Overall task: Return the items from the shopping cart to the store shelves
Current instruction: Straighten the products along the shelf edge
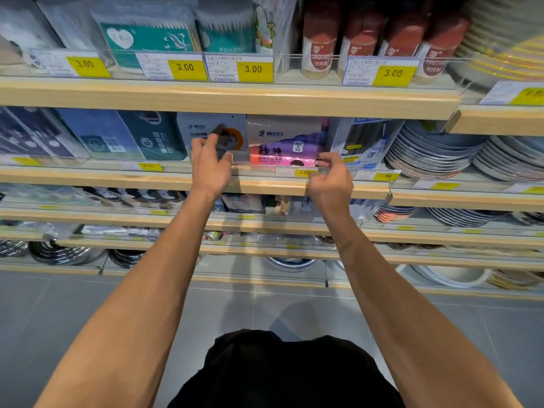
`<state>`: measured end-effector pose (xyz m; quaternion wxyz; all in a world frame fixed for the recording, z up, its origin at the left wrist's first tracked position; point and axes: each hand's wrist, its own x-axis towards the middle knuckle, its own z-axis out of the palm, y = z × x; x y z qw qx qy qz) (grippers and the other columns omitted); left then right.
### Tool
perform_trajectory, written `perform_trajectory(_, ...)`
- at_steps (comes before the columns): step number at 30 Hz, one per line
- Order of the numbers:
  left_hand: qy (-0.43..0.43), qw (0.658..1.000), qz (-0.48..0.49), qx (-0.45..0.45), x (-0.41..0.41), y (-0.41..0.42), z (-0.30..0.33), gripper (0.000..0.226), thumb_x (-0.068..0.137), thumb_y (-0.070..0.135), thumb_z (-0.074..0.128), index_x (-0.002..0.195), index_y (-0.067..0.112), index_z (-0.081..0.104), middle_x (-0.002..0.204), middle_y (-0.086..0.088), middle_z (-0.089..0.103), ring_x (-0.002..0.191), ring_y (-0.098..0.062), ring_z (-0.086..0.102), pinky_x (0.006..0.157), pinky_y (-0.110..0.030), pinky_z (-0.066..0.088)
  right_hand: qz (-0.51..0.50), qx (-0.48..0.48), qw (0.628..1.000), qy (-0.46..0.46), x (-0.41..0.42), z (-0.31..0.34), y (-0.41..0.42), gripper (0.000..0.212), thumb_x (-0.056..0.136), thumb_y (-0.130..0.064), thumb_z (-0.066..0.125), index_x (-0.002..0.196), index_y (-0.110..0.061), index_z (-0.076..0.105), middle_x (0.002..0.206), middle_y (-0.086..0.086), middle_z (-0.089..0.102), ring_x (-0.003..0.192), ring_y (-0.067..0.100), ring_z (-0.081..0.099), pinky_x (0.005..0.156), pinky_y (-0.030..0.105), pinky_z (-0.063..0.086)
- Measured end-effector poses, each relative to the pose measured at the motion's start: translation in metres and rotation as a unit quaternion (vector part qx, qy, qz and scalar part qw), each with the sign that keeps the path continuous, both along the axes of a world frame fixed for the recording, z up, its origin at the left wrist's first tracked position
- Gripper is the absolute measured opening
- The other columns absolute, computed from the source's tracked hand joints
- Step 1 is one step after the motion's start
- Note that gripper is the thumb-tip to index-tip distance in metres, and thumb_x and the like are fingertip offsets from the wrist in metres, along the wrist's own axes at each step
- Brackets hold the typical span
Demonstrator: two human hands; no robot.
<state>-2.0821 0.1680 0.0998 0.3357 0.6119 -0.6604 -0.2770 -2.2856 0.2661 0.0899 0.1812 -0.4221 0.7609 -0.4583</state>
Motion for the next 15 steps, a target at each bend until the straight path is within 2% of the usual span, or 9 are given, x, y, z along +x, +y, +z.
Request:
perform_trajectory(3, 0.013, 0.999, 0.018, -0.035, -0.003, 0.008, 0.0, 0.041, 0.097, 0.01, 0.056, 0.137, 0.011, 0.05, 0.119, -0.006, 0.04, 0.11, -0.024, 0.053, 0.107, -0.032, 0.042, -0.018, -0.025, 0.999, -0.009, 0.0, 0.001, 0.009, 0.049, 0.073, -0.023, 0.046, 0.118, -0.011, 0.062, 0.106, 0.006, 0.066, 0.095, 0.019, 0.057, 0.082, 0.031, 0.047)
perform_trajectory(6, 0.029, 0.998, 0.028, -0.053, -0.008, 0.018, 0.001, 0.039, 0.097, 0.011, 0.056, 0.135, 0.011, 0.052, 0.124, -0.009, 0.045, 0.11, -0.02, 0.054, 0.104, -0.032, 0.044, -0.034, -0.057, 0.998, -0.012, -0.004, 0.001, 0.016, 0.047, 0.074, -0.021, 0.044, 0.114, -0.008, 0.064, 0.103, 0.008, 0.066, 0.084, 0.017, 0.055, 0.077, 0.032, 0.048)
perform_trajectory(9, 0.07, 0.987, 0.093, -0.111, -0.023, 0.039, 0.002, 0.025, 0.095, 0.013, 0.051, 0.117, 0.016, 0.061, 0.107, -0.002, 0.055, 0.096, -0.019, 0.058, 0.091, -0.042, 0.051, -0.073, -0.092, 0.993, -0.025, -0.013, 0.006, 0.025, 0.043, 0.076, -0.018, 0.043, 0.111, -0.006, 0.066, 0.101, 0.008, 0.066, 0.082, 0.01, 0.054, 0.076, 0.033, 0.05)
perform_trajectory(11, 0.101, 0.979, 0.113, -0.136, -0.046, 0.062, 0.004, 0.018, 0.095, 0.017, 0.046, 0.105, 0.017, 0.061, 0.098, -0.001, 0.062, 0.088, -0.019, 0.06, 0.08, -0.044, 0.053, -0.109, -0.117, 0.987, -0.017, -0.024, 0.012, 0.033, 0.04, 0.079, -0.016, 0.043, 0.111, -0.005, 0.065, 0.105, 0.005, 0.064, 0.083, -0.003, 0.054, 0.077, 0.019, 0.045)
perform_trajectory(12, 0.116, 0.982, 0.086, -0.123, -0.064, 0.073, 0.003, 0.016, 0.097, 0.018, 0.045, 0.103, 0.018, 0.06, 0.097, 0.0, 0.063, 0.088, -0.018, 0.061, 0.078, -0.042, 0.054, -0.126, -0.115, 0.985, -0.017, -0.031, 0.016, 0.036, 0.039, 0.082, -0.014, 0.044, 0.115, -0.005, 0.064, 0.109, 0.005, 0.063, 0.082, -0.008, 0.053, 0.075, 0.011, 0.039)
perform_trajectory(13, 0.121, 0.986, 0.043, -0.105, -0.084, 0.085, 0.002, 0.015, 0.098, 0.018, 0.046, 0.103, 0.018, 0.06, 0.098, 0.001, 0.064, 0.089, -0.017, 0.061, 0.078, -0.038, 0.055, -0.144, -0.098, 0.985, -0.021, -0.041, 0.02, 0.037, 0.038, 0.086, -0.011, 0.046, 0.12, -0.006, 0.062, 0.115, 0.005, 0.062, 0.08, -0.008, 0.051, 0.076, 0.009, 0.035)
perform_trajectory(15, 0.11, 0.987, -0.046, -0.103, -0.122, 0.102, -0.004, 0.017, 0.098, 0.017, 0.05, 0.108, 0.018, 0.063, 0.103, 0.001, 0.065, 0.093, -0.015, 0.061, 0.082, -0.034, 0.053, -0.169, -0.051, 0.983, -0.039, -0.064, 0.024, 0.034, 0.042, 0.09, -0.007, 0.05, 0.132, -0.01, 0.057, 0.127, 0.006, 0.062, 0.084, 0.001, 0.051, 0.088, 0.017, 0.039)
